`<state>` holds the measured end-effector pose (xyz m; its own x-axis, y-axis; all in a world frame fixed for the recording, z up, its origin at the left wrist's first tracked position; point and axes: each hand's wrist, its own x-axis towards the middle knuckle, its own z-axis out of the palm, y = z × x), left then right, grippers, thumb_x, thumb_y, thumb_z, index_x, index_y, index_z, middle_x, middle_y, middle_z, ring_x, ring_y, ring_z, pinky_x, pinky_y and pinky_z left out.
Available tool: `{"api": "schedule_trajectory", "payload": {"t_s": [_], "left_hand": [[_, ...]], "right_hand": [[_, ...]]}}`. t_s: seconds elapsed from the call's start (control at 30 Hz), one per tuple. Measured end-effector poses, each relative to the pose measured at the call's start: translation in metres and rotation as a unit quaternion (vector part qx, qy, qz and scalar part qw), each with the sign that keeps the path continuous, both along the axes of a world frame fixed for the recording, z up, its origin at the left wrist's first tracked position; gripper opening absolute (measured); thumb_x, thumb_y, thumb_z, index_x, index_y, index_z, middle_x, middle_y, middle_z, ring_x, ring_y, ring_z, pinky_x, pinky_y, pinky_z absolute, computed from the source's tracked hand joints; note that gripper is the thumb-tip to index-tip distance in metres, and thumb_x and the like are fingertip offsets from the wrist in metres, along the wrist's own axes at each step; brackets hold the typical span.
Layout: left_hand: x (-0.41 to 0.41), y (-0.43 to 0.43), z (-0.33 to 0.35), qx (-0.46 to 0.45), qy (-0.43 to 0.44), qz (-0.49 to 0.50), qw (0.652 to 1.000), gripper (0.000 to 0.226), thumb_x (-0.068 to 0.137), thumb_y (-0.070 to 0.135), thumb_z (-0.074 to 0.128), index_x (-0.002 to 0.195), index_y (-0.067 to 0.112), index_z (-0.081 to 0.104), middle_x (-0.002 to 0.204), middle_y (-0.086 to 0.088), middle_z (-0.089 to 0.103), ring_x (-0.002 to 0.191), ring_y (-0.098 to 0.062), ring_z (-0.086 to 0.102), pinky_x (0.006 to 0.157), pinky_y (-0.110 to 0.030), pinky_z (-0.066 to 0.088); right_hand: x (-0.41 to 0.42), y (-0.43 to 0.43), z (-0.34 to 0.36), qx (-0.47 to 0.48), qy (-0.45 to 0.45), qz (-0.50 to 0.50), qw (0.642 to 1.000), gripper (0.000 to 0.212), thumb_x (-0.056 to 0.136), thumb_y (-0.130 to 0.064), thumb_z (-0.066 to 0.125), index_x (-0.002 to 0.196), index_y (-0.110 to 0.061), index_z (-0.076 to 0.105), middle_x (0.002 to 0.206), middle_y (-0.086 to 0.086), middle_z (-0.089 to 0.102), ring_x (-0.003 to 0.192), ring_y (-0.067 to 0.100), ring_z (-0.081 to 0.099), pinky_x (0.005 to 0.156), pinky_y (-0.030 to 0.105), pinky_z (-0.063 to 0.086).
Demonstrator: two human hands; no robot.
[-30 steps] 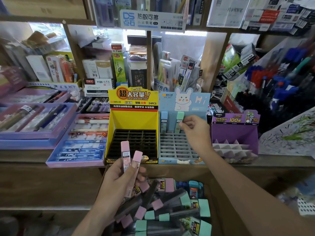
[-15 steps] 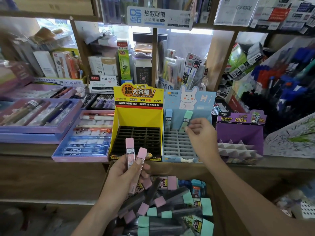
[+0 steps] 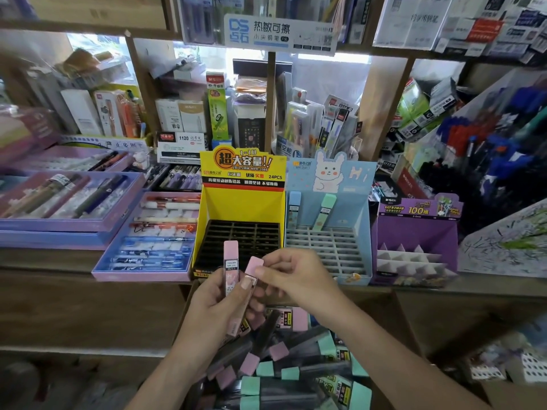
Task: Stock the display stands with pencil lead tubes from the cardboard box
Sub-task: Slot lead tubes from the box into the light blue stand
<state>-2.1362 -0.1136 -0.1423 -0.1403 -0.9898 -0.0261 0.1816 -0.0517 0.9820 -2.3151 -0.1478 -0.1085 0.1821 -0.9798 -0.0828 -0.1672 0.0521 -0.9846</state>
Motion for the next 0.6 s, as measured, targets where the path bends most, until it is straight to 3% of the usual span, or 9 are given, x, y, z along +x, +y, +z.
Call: {"api": "schedule_trajectory", "payload": {"t_s": [0.17, 0.3, 0.6], "left_hand": [[-0.001, 0.0, -0.001, 0.038, 0.033, 0.016, 0.999, 0.033, 0.098, 0.044, 0.057, 0.102, 0.015, 0.074, 0.098, -0.023, 0.076, 0.086, -0.035, 0.075, 0.072, -0.033, 0.063], [0.001, -0.003, -0.003, 0.054, 0.07, 0.042, 0.995, 0.036, 0.1, 0.034, 0.053, 0.107, 0.001, 0.065, 0.102, -0.024, 0.077, 0.095, -0.039, 0.076, 0.075, -0.034, 0.064], [0.001, 0.0, 0.001, 0.023, -0.001, 0.038, 0.999, 0.032, 0.094, 0.04, 0.056, 0.096, 0.017, 0.078, 0.083, -0.007, 0.072, 0.075, -0.016, 0.067, 0.064, -0.023, 0.057]], "right_hand": [[-0.016, -0.003, 0.009, -0.002, -0.064, -0.018, 0.998, 0.016, 0.089, -0.014, 0.079, 0.102, -0.006, 0.074, 0.087, 0.013, 0.078, 0.069, 0.018, 0.071, 0.06, 0.024, 0.055], [-0.046, -0.011, 0.031, -0.067, -0.083, -0.076, 0.991, 0.018, 0.089, -0.014, 0.079, 0.106, -0.011, 0.073, 0.086, 0.017, 0.076, 0.068, 0.023, 0.07, 0.06, 0.027, 0.056], [-0.117, -0.035, 0.062, -0.235, 0.105, -0.189, 0.948, 0.003, 0.095, -0.014, 0.073, 0.093, -0.015, 0.073, 0.079, 0.011, 0.074, 0.069, 0.023, 0.073, 0.058, 0.029, 0.061]]}}
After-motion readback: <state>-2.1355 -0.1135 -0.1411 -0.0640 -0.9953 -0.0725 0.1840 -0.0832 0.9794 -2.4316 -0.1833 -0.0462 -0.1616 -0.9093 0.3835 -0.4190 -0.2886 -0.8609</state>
